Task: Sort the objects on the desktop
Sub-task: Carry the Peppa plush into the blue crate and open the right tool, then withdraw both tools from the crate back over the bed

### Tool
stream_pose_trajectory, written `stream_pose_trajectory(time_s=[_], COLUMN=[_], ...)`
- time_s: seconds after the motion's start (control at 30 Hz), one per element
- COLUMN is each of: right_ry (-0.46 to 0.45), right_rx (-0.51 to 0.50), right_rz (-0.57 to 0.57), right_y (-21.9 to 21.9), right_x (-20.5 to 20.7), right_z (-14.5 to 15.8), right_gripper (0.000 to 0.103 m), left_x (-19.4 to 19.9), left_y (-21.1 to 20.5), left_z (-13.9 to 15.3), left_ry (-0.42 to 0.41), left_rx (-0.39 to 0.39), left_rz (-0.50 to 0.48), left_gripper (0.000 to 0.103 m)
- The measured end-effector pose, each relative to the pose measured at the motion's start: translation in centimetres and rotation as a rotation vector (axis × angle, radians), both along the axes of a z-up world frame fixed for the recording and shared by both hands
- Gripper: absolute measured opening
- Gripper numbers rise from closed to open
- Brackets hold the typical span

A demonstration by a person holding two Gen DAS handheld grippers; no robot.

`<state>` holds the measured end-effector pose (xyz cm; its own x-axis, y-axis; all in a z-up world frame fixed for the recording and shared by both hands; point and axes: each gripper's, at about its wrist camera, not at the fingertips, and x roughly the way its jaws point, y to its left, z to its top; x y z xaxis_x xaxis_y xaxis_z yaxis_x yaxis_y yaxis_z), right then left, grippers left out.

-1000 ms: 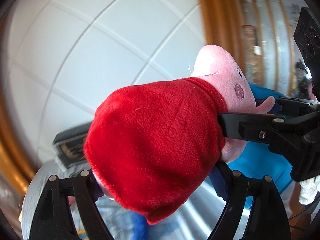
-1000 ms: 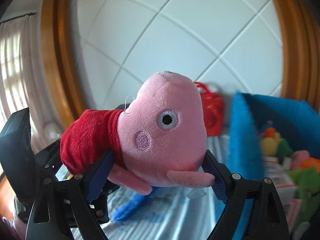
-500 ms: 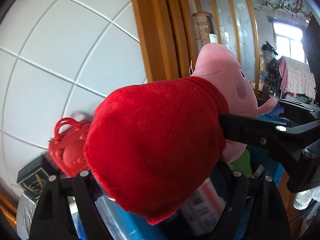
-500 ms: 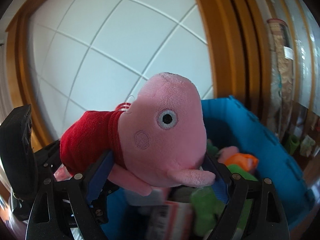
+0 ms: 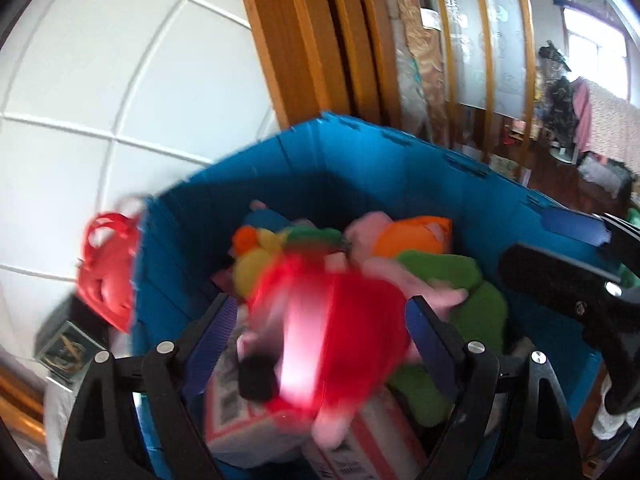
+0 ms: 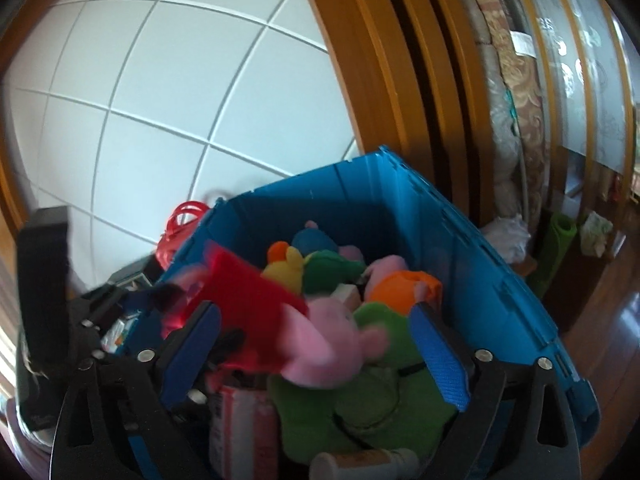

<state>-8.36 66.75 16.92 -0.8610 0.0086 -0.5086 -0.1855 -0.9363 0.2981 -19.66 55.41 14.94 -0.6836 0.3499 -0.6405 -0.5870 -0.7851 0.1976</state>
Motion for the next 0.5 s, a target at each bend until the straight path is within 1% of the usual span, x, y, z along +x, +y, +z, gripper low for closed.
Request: stream_pose_trajectory(time_s=[0.17,0.3,0.4,0.5], right_ry=[-0.010,-0.021,-0.025,-0.022], right_rx=[-0.004,0.031,0.064,0.097], right_rz=[-0.014,-0.015,-0.008,0.018], right_y=[-0.2,-0.6,-2.0,-4.0], right_x=[0.5,0.0,0.1,0.2], right_z=[-0.4,-0.7,-0.7,-0.3], right_gripper=[0.103,0.103,0.103,0.103], left_x=[0.2,0.4,1.6,3.0], left_y=[-1.5,-3.9,-6.2,-9.1], left_z=[0.8,1.2,1.8,2.4], left_ry=[-0.010,-0.012,0.017,0.063], left_rx=[0.042,0.091,0.131,0.180], left_rz=[0.036,0.074,0.113,0.167], left_gripper=[0.086,0.086,0.086,0.087])
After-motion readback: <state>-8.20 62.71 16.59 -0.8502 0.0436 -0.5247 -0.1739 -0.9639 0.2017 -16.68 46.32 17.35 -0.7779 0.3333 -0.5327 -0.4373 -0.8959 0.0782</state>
